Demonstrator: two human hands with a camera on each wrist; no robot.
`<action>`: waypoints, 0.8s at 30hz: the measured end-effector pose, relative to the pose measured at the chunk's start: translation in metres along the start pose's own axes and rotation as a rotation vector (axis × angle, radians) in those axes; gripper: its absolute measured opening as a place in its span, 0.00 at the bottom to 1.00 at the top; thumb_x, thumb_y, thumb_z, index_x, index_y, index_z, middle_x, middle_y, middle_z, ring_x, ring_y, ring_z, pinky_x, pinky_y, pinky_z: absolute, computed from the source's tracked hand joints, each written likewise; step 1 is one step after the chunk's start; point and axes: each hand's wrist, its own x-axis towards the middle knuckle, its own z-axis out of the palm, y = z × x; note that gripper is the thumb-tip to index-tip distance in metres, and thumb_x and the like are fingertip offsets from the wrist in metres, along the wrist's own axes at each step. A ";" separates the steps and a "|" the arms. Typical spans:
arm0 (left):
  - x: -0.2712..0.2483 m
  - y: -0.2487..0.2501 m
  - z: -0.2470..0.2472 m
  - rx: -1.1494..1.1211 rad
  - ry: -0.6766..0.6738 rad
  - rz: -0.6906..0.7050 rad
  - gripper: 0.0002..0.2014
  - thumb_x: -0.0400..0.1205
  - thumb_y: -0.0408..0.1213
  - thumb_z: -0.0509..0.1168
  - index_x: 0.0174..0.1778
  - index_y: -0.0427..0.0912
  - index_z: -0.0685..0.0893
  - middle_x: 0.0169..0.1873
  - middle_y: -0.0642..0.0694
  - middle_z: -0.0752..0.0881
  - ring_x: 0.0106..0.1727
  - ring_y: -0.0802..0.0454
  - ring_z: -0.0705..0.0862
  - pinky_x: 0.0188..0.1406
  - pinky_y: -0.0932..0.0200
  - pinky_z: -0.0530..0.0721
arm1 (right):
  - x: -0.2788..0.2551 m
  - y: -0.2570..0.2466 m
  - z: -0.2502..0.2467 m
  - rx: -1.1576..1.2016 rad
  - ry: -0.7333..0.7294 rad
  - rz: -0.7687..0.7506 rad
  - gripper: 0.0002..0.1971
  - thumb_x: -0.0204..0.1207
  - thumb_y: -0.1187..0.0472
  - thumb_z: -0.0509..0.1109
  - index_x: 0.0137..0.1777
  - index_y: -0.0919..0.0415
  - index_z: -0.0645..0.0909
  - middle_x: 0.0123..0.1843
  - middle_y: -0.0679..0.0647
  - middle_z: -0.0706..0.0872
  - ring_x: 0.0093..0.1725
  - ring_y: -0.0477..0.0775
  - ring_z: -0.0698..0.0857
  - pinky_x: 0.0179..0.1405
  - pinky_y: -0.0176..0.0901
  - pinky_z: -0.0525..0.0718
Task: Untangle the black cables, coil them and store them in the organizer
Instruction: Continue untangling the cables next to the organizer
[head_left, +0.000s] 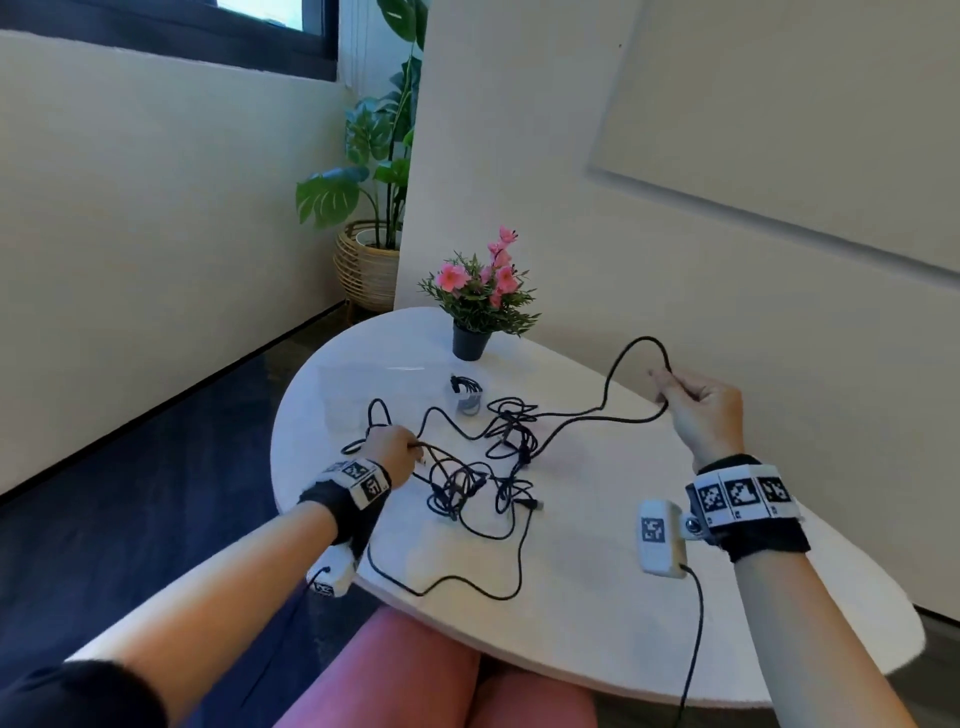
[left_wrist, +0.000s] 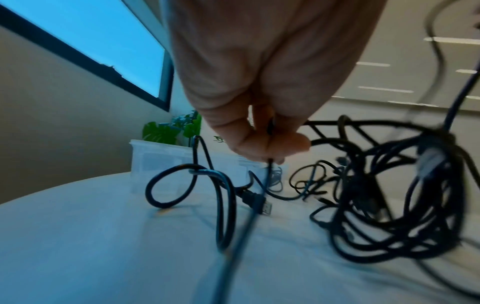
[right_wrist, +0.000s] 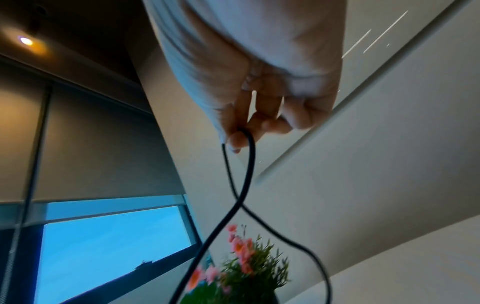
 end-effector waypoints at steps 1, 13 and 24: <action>0.007 -0.003 -0.003 -0.059 0.015 -0.052 0.13 0.85 0.36 0.60 0.52 0.34 0.87 0.46 0.35 0.89 0.47 0.40 0.88 0.47 0.54 0.86 | 0.003 0.005 -0.011 -0.018 0.056 0.025 0.15 0.75 0.58 0.74 0.26 0.56 0.82 0.29 0.50 0.83 0.38 0.47 0.81 0.43 0.43 0.77; -0.018 0.055 -0.014 0.203 0.129 -0.017 0.29 0.73 0.29 0.67 0.71 0.41 0.67 0.73 0.38 0.62 0.70 0.40 0.71 0.64 0.44 0.78 | -0.012 0.004 -0.043 0.220 0.127 0.047 0.08 0.83 0.63 0.64 0.49 0.63 0.85 0.31 0.55 0.78 0.19 0.43 0.79 0.21 0.30 0.79; -0.021 0.102 0.037 0.102 -0.282 0.408 0.08 0.84 0.41 0.55 0.52 0.48 0.78 0.54 0.46 0.85 0.55 0.45 0.83 0.54 0.52 0.82 | -0.032 -0.047 -0.038 0.493 0.142 -0.082 0.12 0.85 0.64 0.59 0.45 0.59 0.83 0.31 0.50 0.79 0.27 0.47 0.83 0.30 0.33 0.84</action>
